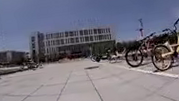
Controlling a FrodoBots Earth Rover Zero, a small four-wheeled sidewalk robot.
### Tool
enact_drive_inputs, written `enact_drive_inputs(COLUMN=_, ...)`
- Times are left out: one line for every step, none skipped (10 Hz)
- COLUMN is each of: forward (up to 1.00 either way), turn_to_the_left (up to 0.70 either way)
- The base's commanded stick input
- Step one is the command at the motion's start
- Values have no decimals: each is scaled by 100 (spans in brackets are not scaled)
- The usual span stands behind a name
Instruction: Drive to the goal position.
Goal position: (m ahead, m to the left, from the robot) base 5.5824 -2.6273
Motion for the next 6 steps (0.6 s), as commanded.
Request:
enact_drive_inputs(forward=45, turn_to_the_left=30)
enact_drive_inputs(forward=45, turn_to_the_left=30)
enact_drive_inputs(forward=45, turn_to_the_left=30)
enact_drive_inputs(forward=45, turn_to_the_left=30)
enact_drive_inputs(forward=45, turn_to_the_left=6)
enact_drive_inputs(forward=45, turn_to_the_left=4)
